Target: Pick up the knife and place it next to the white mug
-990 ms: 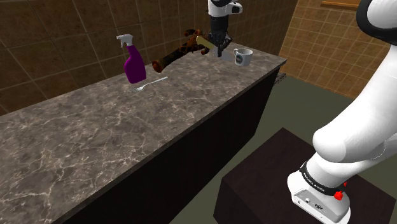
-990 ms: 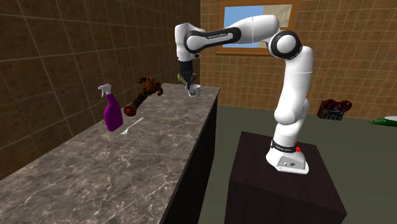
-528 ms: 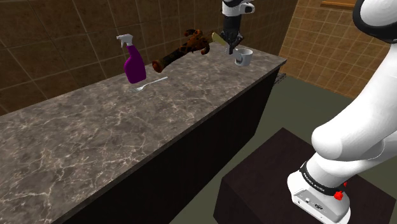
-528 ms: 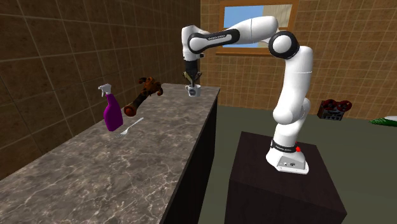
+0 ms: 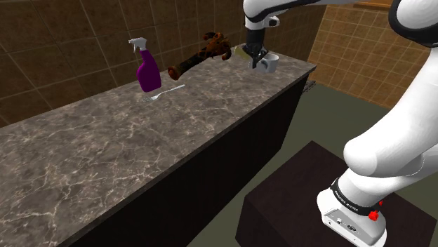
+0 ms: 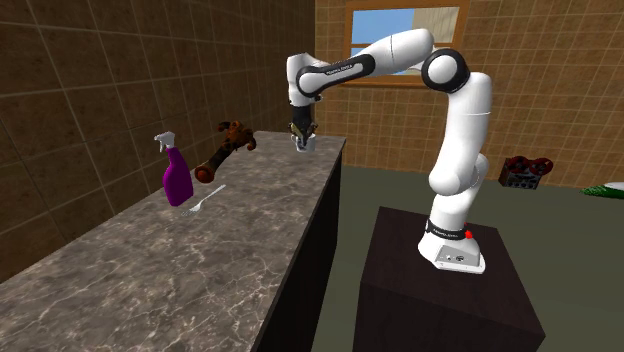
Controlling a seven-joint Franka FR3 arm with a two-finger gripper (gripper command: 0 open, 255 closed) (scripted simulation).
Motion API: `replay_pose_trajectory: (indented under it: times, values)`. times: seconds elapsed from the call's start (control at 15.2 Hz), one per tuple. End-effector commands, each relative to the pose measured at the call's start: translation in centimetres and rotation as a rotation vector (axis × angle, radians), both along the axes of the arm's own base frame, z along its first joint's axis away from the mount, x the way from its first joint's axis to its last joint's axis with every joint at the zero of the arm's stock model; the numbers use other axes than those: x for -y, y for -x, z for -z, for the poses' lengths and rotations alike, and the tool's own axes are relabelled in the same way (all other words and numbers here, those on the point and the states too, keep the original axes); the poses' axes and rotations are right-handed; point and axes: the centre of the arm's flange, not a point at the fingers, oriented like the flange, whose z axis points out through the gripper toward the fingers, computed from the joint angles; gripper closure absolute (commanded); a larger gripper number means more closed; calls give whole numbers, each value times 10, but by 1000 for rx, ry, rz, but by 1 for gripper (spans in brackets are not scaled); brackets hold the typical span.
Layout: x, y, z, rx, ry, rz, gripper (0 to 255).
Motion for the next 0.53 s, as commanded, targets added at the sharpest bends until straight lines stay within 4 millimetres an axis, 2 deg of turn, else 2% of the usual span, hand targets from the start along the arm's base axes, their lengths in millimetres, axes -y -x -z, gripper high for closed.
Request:
replay_pose_trajectory:
  times: [0.0,0.46]
  values:
    - [1,-1,10,0,0,0,255]
    - [1,-1,47,0,0,0,255]
